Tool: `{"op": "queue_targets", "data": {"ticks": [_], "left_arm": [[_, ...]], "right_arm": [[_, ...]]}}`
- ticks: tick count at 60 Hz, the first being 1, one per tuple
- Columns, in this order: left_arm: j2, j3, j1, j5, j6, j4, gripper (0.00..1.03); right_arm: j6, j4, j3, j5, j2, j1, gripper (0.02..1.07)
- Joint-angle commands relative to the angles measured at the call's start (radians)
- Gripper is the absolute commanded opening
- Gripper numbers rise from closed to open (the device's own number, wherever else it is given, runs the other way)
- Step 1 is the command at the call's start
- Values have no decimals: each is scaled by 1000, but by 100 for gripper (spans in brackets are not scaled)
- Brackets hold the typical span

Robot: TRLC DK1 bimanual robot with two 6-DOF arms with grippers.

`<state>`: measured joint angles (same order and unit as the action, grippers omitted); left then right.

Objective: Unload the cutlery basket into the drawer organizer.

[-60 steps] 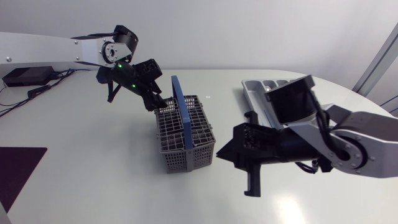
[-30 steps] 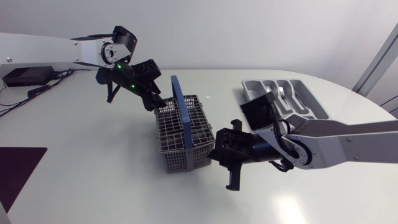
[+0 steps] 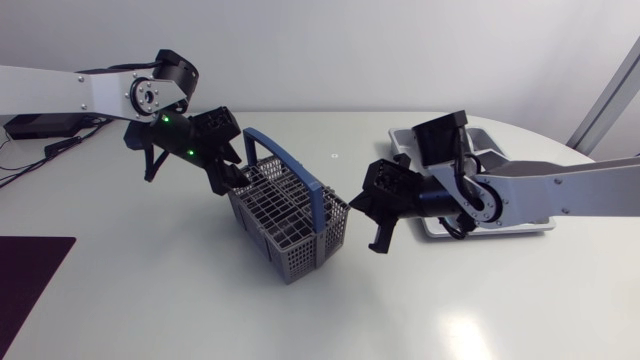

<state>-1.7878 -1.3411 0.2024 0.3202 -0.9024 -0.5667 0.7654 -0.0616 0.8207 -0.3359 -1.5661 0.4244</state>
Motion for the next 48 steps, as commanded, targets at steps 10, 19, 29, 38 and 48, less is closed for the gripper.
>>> {"op": "queue_targets", "data": {"ticks": [10,19,29,38,48], "left_arm": [[154,132,57,6,-27,-29,83],[245,120,8,8,-21,-29,83],[252,132,-51,14,-50,-50,83],[163,128,-104,14,-98,-42,83],[53,86,-129,14,-107,-39,83]], "right_arm": [[-18,2,-2,-6,35,-42,7],[-17,40,-75,-14,153,-33,7],[-15,66,-150,-17,238,-21,7],[-18,66,-198,-18,256,7,7],[-32,63,-218,-17,242,56,7]]}}
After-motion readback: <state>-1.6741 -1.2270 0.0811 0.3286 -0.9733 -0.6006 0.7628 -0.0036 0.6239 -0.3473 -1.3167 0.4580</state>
